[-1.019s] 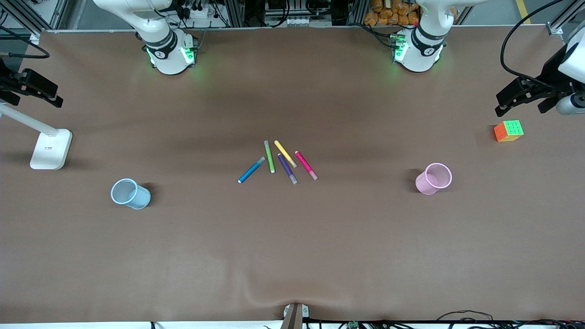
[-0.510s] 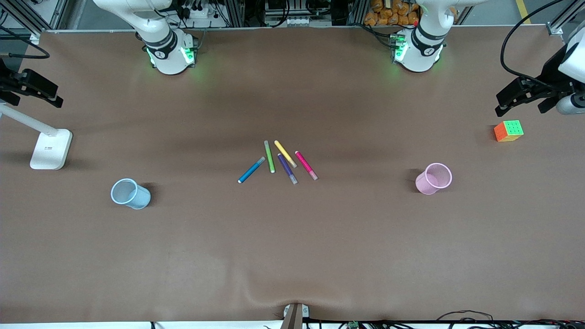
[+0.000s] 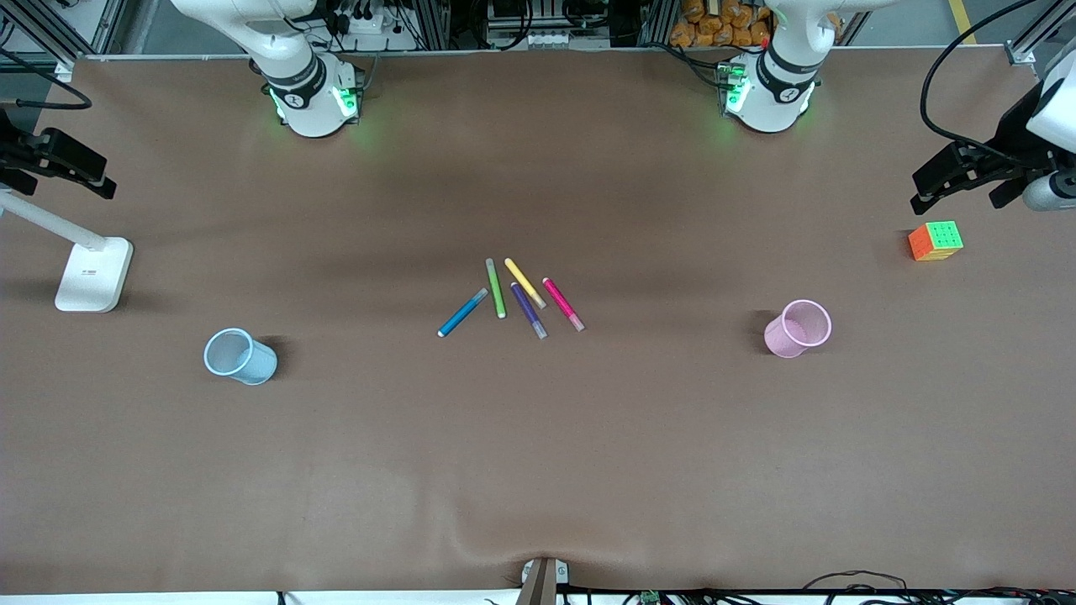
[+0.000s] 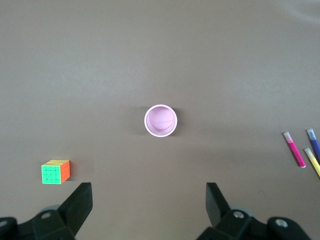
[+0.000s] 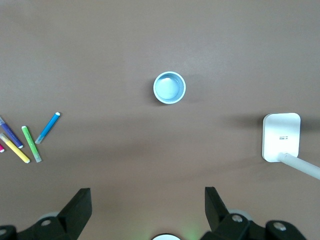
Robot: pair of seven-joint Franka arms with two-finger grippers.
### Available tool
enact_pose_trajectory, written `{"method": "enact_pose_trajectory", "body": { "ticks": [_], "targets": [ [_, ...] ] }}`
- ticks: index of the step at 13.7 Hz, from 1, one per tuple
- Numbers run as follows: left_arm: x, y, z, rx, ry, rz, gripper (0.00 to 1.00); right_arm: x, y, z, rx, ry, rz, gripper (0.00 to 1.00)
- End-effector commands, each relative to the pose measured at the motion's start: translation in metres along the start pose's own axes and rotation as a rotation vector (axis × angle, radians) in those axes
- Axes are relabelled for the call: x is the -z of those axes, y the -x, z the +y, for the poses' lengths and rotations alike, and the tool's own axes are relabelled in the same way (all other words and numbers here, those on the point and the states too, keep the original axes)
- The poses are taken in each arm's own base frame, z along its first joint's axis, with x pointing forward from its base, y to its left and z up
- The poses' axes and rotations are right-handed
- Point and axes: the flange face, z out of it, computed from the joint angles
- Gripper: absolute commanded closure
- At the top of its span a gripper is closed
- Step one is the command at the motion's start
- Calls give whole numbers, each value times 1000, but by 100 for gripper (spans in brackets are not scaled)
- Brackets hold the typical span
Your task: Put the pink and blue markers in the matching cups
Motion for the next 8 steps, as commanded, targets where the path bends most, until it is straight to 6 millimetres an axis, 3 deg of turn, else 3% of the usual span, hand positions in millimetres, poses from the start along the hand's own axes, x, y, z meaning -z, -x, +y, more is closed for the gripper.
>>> {"method": "enact_pose_trajectory", "body": {
  "ticks": [1,8],
  "targets": [
    [1,0,6,-5,-23,8,0,2,-2,3,6,-16,2,0],
    [-8,-3,7,-6,-23,-1,0,3,-2,-1,11,-16,9,0]
  ]
}}
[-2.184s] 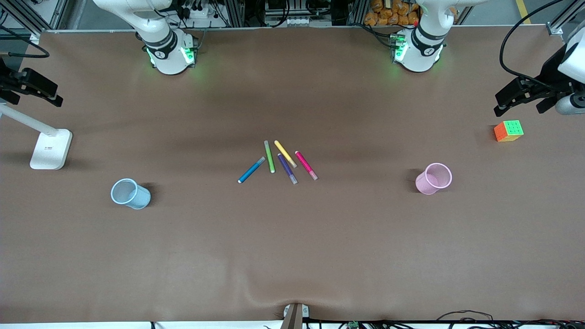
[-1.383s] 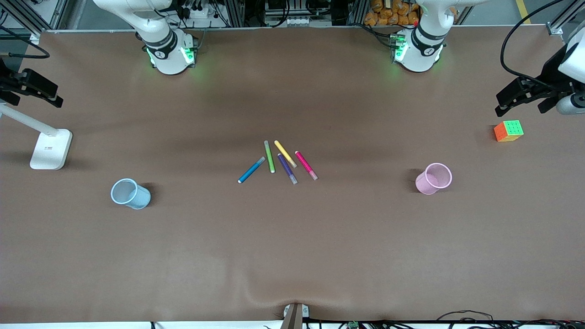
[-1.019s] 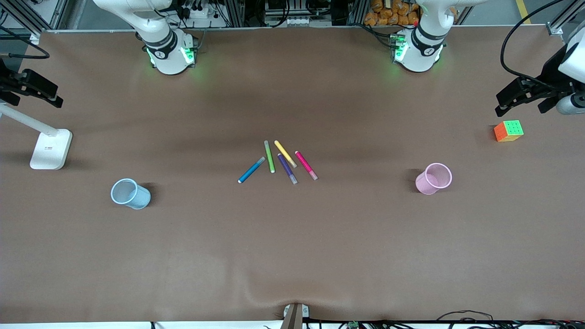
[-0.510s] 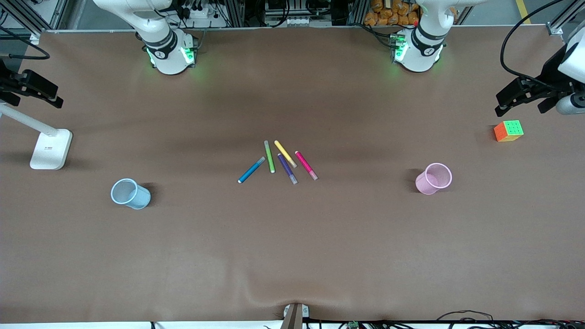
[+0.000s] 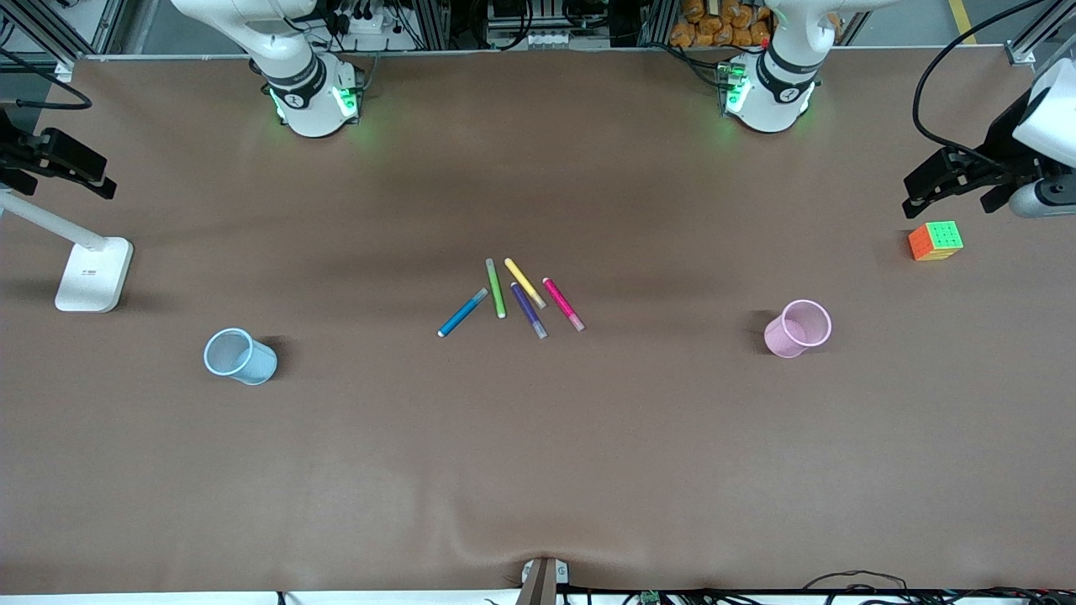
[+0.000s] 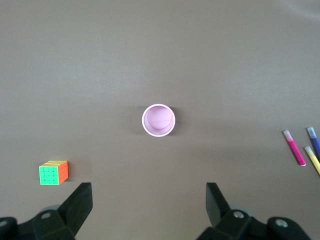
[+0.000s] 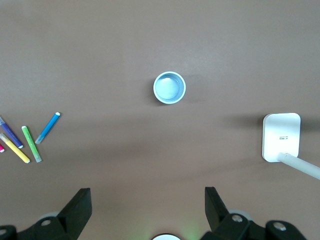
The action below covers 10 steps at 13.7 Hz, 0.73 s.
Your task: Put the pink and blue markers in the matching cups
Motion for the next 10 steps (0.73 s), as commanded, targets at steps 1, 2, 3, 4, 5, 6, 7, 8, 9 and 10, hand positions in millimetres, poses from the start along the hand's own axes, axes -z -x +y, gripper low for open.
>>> {"method": "enact_pose_trajectory", "body": {
  "ticks": [1,2,3,4,5,6,7,8,9,10],
  "targets": [
    [-2,0,1,3,-24,7,0,4,-2,-3,15,-16,13,0],
    [-2,1,2,1,-24,7,0,4,-3,-3,15,-16,15,0],
    [-3,1,5,-5,-24,6,0,4,-3,-3,15,-16,17,0],
    [-5,0,6,-5,-24,3,0,4,-3,-3,15,-16,15,0],
    [-7,-1,6,-7,-24,-2,0,4,-2,-3,15,-16,13,0],
    [-9,-1,6,-5,-25,-7,0,3,-2,-2,12,-16,12,0],
    [-13,-2,9,-10,-25,-14,0,3,-2,-1,9,-15,9,0],
    [-17,-4,12,-12,-25,-23,0,3,-2,-1,7,-16,10,0],
    [-19,-4,13,-6,-25,-26,0,3,-2,0,6,-16,12,0],
    [-22,-6,13,-6,-25,-32,0,3,-2,-1,7,-16,10,0]
  ]
}}
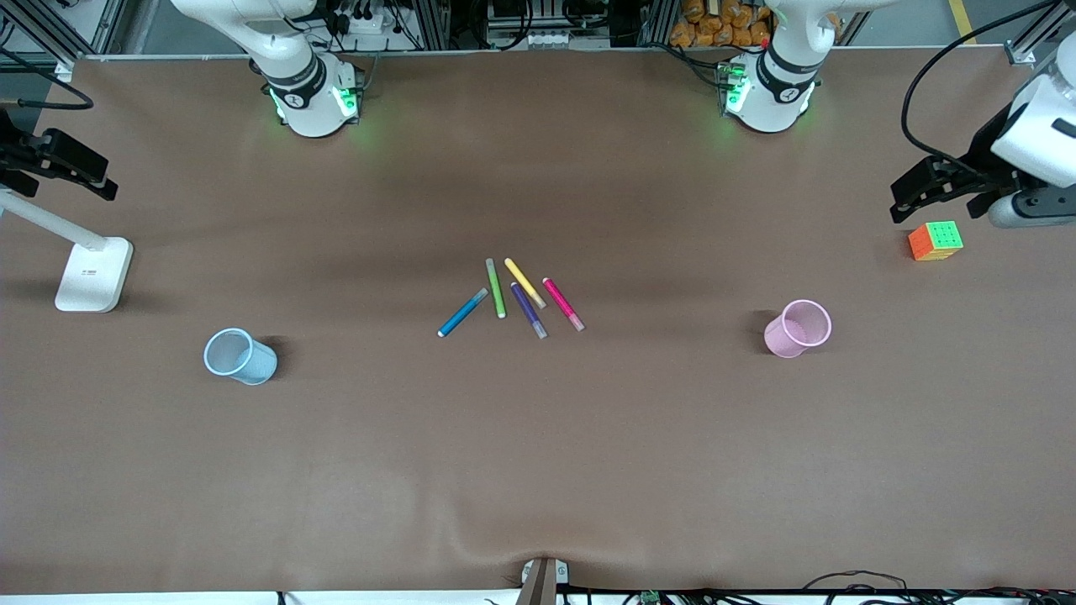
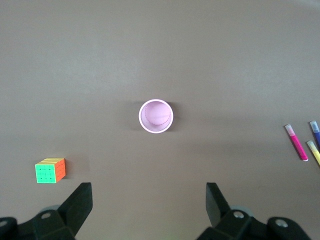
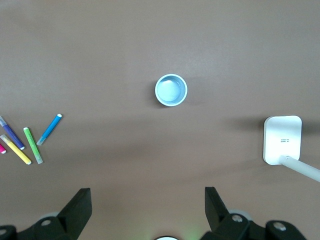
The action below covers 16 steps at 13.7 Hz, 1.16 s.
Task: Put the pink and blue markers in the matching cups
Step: 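Move the left gripper out toward the pink cup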
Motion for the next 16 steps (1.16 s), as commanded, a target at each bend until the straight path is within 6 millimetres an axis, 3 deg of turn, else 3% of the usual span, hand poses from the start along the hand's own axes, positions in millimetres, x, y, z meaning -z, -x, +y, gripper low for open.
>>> {"method": "enact_pose_trajectory", "body": {
  "ticks": [1,10,16],
  "targets": [
    [-4,-3,3,8,-22,3,0,2,-1,1,5,-13,-2,0],
    [-43,-11,42,-3,-25,-65,0,1,-1,3,3,-13,-6,0],
    [-86,-22,84,72,-24,-117,0,1,-1,4,2,-13,-5,0]
  ]
}}
